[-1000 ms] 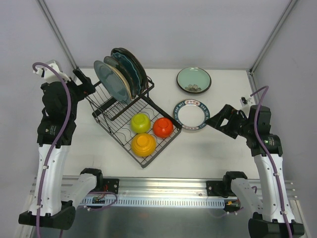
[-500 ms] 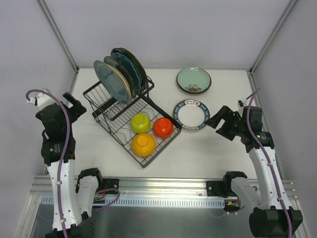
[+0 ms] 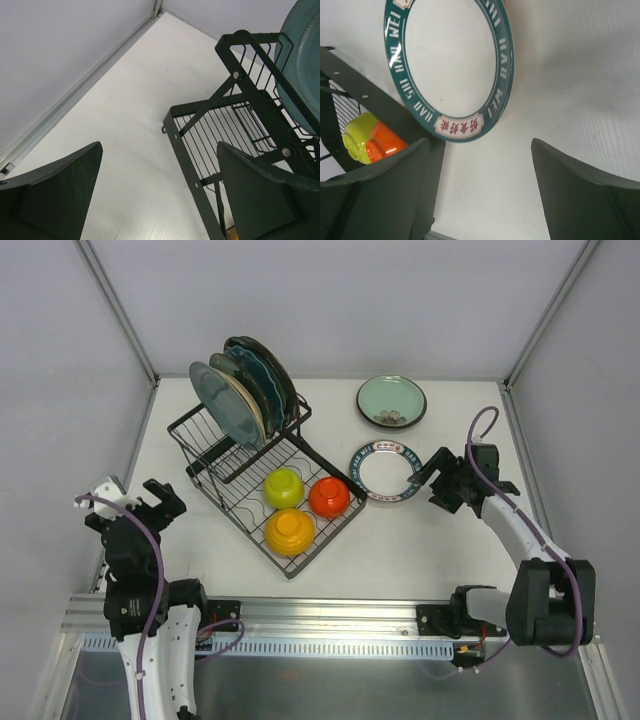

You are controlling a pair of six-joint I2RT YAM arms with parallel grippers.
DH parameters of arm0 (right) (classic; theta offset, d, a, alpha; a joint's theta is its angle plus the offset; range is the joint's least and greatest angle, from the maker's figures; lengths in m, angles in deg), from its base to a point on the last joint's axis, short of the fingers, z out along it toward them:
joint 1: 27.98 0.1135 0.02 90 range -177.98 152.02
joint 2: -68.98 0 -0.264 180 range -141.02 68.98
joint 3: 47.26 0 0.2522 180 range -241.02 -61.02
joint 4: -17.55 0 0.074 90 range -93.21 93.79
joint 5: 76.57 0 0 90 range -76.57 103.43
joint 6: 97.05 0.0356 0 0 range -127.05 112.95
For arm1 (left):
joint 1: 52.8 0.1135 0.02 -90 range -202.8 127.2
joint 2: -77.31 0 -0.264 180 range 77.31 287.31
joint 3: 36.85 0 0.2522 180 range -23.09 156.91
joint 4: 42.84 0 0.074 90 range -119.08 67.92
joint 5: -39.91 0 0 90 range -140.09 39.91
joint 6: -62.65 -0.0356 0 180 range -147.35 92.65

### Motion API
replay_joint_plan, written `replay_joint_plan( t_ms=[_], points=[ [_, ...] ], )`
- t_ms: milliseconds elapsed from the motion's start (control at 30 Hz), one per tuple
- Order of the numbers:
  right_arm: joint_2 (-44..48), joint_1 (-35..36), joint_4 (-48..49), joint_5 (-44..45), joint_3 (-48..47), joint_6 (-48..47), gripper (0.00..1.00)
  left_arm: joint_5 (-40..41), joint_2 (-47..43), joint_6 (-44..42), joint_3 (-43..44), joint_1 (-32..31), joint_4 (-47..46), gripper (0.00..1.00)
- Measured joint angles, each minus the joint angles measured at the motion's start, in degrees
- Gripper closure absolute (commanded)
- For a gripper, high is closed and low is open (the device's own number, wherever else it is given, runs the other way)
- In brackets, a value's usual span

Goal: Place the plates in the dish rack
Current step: Grab a plate with the right arm

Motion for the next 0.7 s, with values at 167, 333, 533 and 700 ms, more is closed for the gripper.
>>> replay_joint_plan(
  t_ms=[167,333,533,700],
  points=[
    [-8.57,0.15,6.71,1.81,-0.02,1.14,0.16,4.13,-10.93,-1.57,-4.42,-5.25,0.22,0.01],
    [-16.46,0.48,11.21,3.06,-1.05,1.95,0.20,6.32,-14.60,-2.19,-7.67,-8.94,0.24,0.01],
    [-22.14,1.07,14.80,4.22,-4.24,2.03,0.36,7.39,-14.58,-1.75,-10.84,-9.35,0.98,0.01],
    [-23.37,1.07,15.69,5.62,-4.81,1.46,0.53,8.11,-14.58,-1.68,-10.84,-10.38,0.96,0.01]
  ],
)
